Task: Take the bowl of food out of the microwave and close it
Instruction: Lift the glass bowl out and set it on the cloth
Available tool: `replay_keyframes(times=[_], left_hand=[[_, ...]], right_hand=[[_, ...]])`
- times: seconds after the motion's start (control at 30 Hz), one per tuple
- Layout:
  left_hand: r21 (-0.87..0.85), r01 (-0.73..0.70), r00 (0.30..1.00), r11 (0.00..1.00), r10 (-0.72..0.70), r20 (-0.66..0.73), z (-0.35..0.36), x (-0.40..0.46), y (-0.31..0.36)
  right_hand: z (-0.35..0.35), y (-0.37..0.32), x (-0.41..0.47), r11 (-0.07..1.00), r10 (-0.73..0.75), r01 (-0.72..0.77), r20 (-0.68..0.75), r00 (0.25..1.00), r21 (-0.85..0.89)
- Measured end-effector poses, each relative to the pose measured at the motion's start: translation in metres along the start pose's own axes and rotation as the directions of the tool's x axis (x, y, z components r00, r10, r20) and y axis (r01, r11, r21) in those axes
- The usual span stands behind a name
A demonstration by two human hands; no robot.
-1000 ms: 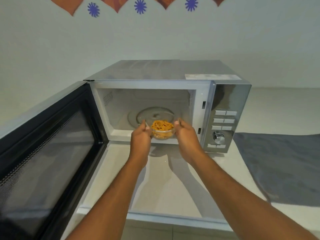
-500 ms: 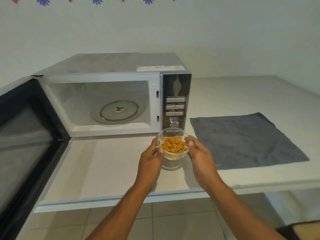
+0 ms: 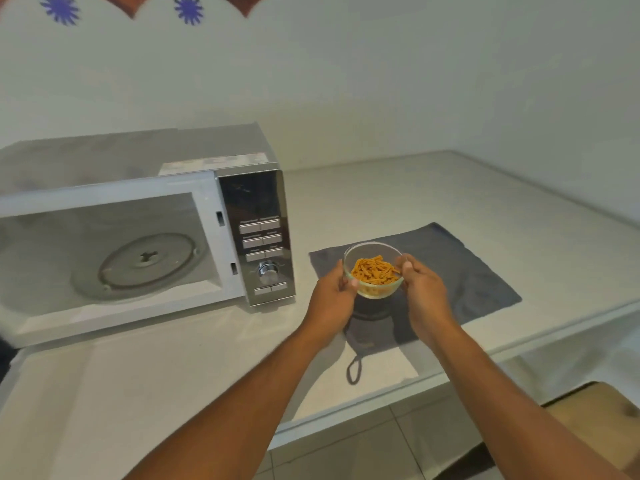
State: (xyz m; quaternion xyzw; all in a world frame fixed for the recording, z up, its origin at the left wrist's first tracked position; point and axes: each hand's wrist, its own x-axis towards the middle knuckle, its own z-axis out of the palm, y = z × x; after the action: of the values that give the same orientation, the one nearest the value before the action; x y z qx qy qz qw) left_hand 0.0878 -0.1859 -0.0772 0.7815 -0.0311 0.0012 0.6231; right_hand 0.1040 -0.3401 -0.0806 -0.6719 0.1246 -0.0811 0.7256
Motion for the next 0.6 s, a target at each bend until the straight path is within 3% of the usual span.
replay_keyframes(times=[0.6], left_hand=[[0.105, 0.129, 0.99, 0.986, -0.134, 0.05, 0.028, 0.059, -0.01]], right_hand=[[-0.003, 0.014, 0.054, 0.994, 0.045, -0.055, -0.101, 0.994, -0.095]])
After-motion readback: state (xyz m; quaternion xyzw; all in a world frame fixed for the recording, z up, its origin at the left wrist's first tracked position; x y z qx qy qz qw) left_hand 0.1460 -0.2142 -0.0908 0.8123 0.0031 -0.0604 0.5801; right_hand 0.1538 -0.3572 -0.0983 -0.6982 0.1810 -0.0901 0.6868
